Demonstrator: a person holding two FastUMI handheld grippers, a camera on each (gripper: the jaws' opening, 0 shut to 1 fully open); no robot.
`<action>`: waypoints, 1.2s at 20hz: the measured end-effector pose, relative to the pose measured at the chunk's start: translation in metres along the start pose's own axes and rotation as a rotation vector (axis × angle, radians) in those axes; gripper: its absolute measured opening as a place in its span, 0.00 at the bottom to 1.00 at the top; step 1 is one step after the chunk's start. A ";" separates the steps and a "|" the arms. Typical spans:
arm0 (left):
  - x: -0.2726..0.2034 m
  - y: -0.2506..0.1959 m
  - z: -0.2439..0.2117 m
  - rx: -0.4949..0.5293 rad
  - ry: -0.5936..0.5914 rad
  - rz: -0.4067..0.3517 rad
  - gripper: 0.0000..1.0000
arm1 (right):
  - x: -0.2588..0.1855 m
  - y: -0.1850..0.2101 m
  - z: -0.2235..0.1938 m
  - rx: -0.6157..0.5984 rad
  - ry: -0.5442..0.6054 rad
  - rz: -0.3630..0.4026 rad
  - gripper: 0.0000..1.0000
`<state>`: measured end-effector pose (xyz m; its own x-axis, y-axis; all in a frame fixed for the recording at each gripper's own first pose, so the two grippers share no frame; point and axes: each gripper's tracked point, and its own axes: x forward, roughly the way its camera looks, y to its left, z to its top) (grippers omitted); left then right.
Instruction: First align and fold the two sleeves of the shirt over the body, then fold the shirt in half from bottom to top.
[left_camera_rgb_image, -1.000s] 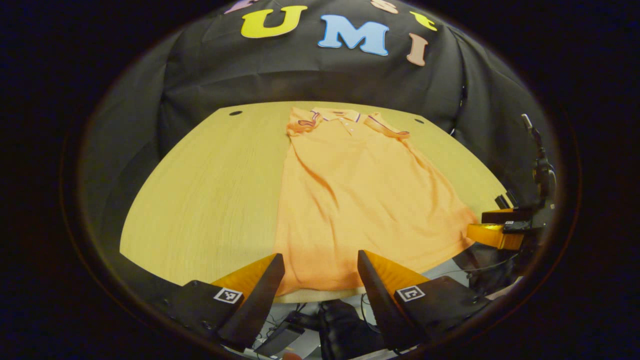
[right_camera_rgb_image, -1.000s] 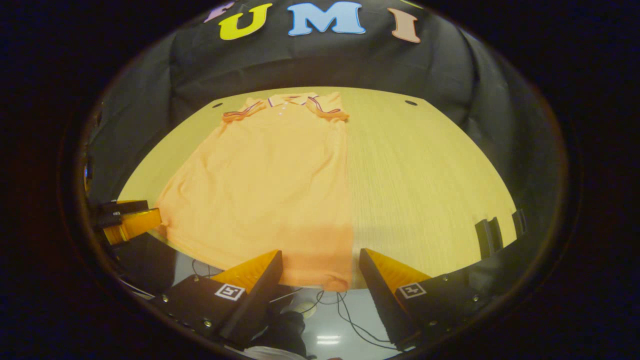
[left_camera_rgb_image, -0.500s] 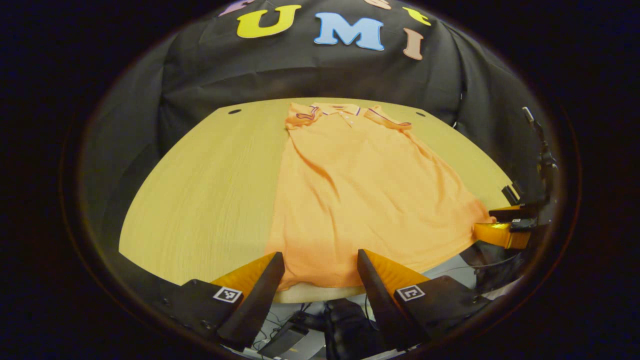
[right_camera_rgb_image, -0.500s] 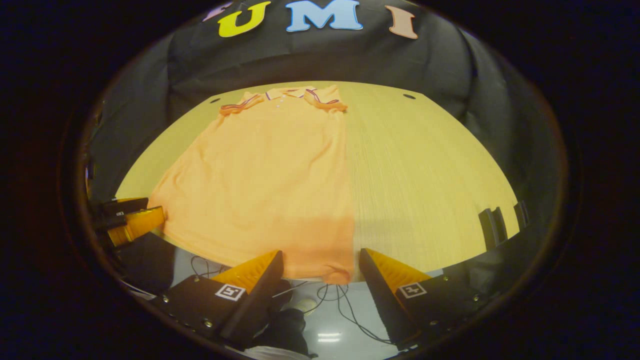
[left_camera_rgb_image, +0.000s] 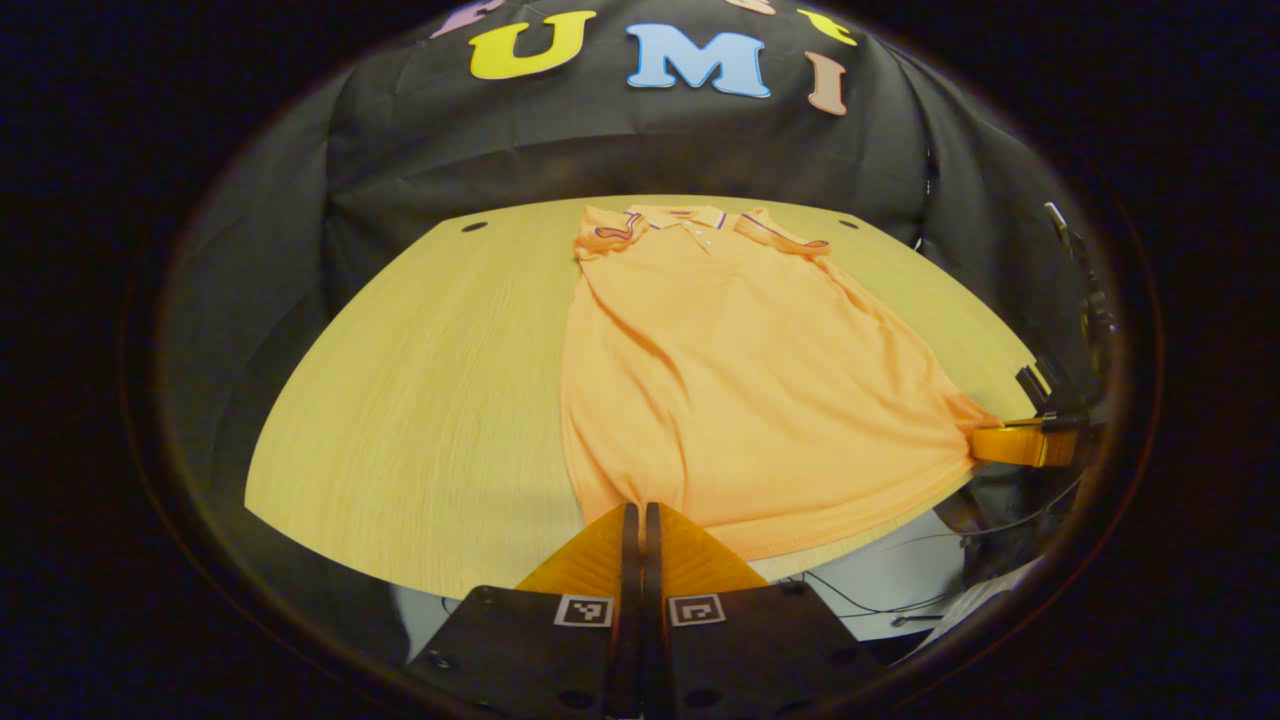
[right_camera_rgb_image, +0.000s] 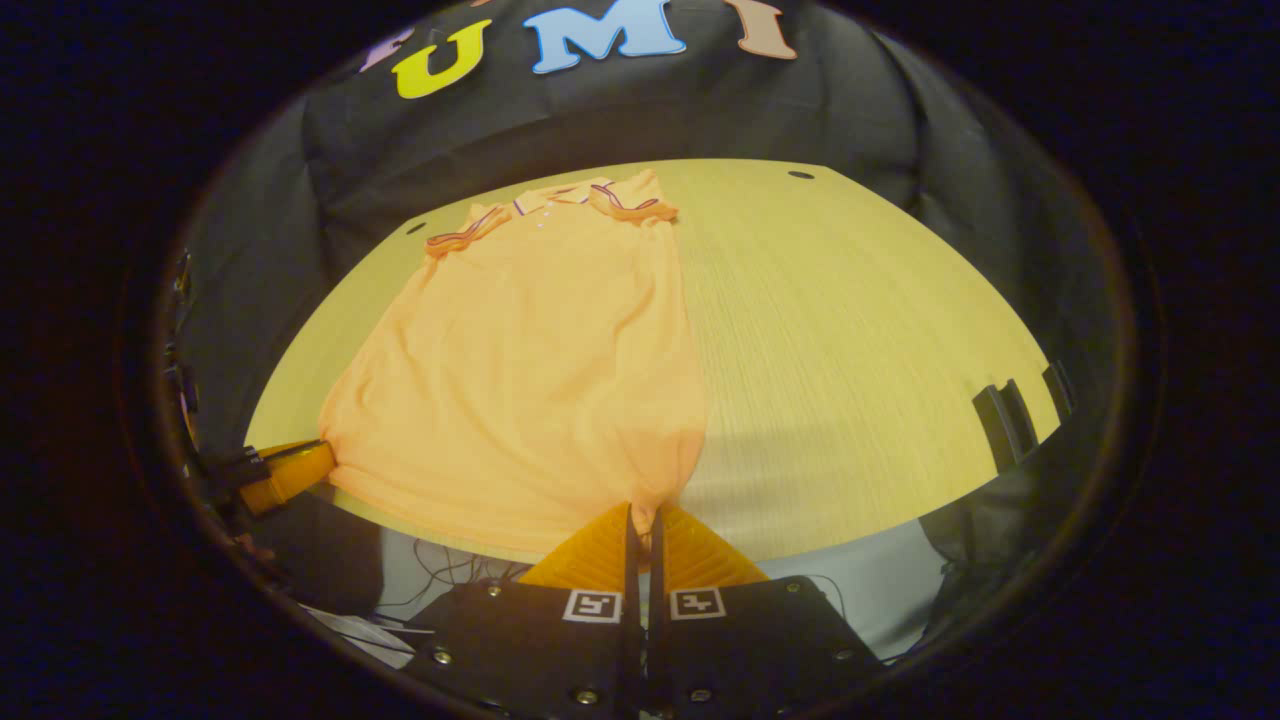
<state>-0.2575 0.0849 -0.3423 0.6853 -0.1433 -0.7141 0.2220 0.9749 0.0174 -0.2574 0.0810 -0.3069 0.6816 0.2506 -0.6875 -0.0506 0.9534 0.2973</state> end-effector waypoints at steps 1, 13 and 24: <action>0.000 0.001 0.001 -0.001 0.004 0.006 0.06 | -0.001 0.000 0.000 -0.009 0.000 0.007 0.03; -0.034 -0.013 0.094 -0.106 -0.144 0.030 0.06 | -0.043 0.013 0.122 -0.107 -0.229 0.088 0.03; 0.021 0.005 0.239 -0.101 -0.268 0.030 0.06 | -0.016 0.019 0.262 -0.102 -0.345 0.082 0.03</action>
<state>-0.0759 0.0459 -0.1898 0.8521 -0.1413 -0.5039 0.1380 0.9895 -0.0441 -0.0786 0.0514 -0.1164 0.8774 0.2720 -0.3952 -0.1757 0.9487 0.2629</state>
